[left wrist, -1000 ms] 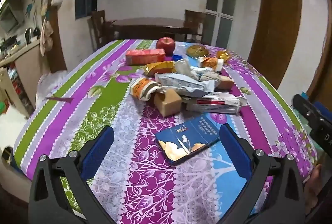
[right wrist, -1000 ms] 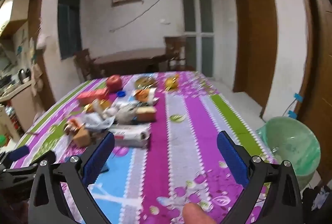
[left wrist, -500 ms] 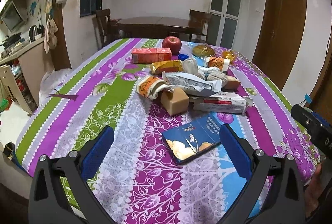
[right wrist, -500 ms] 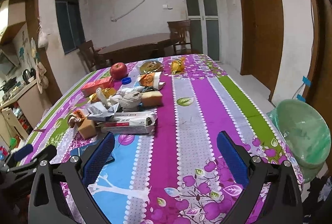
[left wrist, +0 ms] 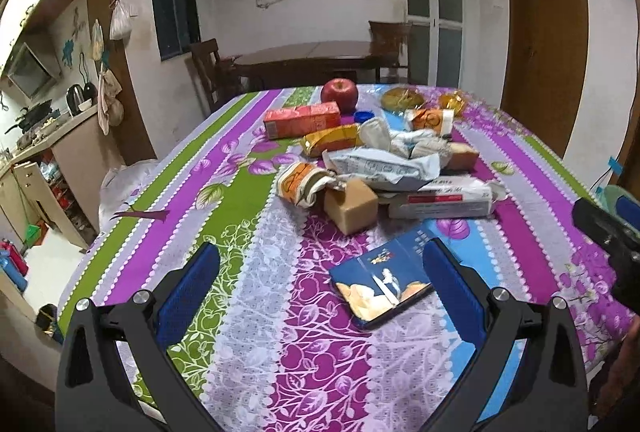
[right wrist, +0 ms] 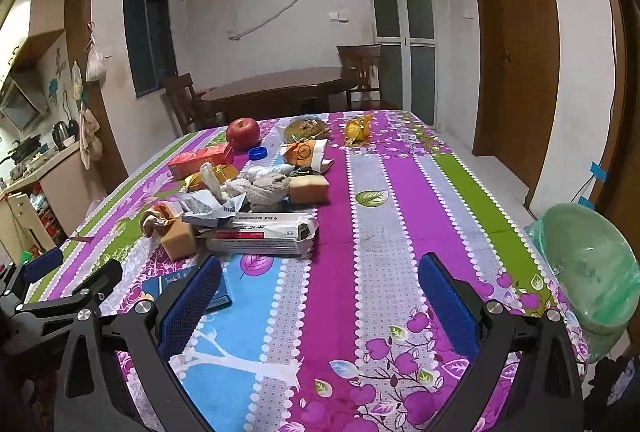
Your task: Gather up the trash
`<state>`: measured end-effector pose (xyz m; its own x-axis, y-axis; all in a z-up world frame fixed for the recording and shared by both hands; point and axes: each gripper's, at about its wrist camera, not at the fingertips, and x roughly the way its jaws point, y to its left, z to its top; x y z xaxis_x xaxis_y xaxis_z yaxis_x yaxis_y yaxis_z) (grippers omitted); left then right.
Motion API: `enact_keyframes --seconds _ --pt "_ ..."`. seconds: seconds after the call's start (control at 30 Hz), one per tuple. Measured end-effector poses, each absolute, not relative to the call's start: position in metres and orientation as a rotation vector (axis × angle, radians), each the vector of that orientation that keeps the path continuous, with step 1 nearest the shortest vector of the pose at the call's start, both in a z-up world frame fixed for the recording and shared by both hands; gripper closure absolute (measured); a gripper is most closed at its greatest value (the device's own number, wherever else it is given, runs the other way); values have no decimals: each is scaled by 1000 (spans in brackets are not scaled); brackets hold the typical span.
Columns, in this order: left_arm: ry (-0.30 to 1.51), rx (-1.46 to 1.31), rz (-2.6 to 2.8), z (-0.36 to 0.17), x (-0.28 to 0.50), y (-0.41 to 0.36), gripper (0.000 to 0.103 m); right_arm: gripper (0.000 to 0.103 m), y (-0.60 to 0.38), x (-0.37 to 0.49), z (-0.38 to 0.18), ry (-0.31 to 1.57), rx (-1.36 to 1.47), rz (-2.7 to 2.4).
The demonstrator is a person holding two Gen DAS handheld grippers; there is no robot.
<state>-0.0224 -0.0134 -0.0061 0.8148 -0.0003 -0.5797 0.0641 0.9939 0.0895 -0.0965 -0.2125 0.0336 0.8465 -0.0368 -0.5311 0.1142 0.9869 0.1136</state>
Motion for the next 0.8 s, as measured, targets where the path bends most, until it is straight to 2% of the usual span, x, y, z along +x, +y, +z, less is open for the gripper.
enact_keyframes --seconds 0.8 --pt "714 160 -24 -22 -8 -22 5 5 -216 -87 21 605 145 -94"
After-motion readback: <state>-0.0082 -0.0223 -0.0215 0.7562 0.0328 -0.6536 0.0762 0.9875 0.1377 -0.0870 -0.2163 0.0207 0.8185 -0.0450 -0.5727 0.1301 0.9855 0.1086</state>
